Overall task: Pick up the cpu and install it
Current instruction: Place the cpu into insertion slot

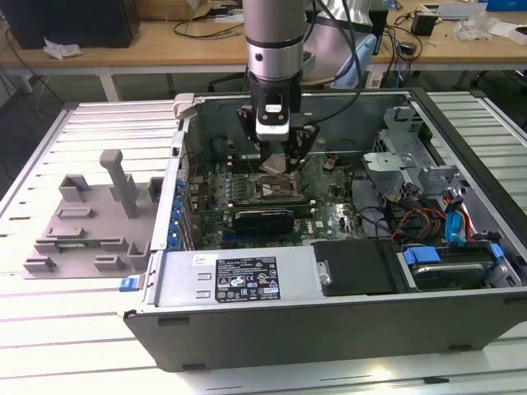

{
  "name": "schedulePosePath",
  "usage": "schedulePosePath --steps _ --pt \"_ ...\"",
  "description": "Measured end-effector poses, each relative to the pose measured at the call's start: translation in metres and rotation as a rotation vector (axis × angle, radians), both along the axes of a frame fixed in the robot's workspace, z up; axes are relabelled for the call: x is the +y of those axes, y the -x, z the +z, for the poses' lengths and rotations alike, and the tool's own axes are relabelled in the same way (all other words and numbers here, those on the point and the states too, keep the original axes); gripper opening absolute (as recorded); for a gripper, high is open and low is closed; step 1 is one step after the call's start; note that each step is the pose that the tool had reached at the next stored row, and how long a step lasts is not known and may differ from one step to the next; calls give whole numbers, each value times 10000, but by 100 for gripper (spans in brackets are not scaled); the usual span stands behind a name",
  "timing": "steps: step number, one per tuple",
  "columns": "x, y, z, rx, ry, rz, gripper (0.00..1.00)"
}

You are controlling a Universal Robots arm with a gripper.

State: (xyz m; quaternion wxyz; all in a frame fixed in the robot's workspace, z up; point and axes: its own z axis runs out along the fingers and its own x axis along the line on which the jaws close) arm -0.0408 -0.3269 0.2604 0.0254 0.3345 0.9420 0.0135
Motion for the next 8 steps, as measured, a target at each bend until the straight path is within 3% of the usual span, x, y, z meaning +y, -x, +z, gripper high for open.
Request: schedulePosePath --steps 6,8 --pt "0 0 -1 0 0 -1201 54" --pt "0 0 -1 0 0 -1791 54"
